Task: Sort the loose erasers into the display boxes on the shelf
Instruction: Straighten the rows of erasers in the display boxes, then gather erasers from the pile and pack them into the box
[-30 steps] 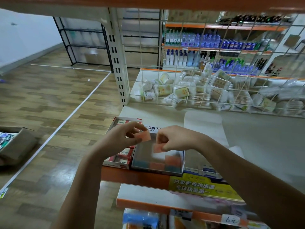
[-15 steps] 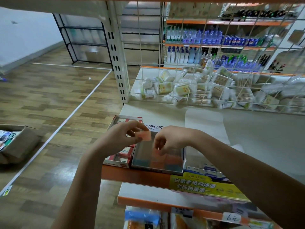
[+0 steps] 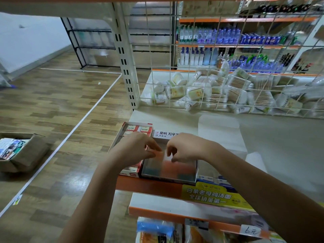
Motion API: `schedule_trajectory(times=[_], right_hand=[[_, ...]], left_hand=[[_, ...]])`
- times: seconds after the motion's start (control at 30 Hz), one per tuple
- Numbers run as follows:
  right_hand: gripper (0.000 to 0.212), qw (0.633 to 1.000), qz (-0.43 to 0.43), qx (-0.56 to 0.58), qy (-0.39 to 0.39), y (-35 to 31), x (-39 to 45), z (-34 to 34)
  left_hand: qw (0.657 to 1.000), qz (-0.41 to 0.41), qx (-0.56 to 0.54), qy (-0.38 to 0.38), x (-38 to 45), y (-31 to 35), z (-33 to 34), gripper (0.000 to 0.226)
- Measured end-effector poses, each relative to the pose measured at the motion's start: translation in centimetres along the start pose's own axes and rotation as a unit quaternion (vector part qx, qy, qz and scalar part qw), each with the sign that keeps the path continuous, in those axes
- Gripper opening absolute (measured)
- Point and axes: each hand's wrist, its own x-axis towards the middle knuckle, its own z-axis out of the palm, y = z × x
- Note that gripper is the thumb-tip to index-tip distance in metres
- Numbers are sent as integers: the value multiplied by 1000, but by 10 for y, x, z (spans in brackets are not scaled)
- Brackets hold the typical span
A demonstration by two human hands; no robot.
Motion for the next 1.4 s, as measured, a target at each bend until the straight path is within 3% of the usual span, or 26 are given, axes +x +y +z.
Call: schedule_trajectory(times=[0.37,0.5,0.73,0.83,1.07,1.27,1.4], right_hand=[[20,979,106,43,169,21,-45,-20],[20,972,145,38,181,27,-50,-14],[24,979,143,99,107,27,-57,0],[19,971,147,133,137,29,-67,-2],[19,929,247,106,254,79,-129,-13],[28,883,388,42,261,154,-205,0],[27,865,433,24,252,203,-264,16]], left_hand=[[989,-18,140,-30,18,9,19,18],[983,-19,179,-32,18,13,21,23],[983,-21,180,-34,19,15,25,19],[981,-5,190,-30,31,28,19,19],[979,87,144,118,90,116,9,24],[958,218,135,128,136,237,36,25],[949,271,123,107,159,318,70,25]])
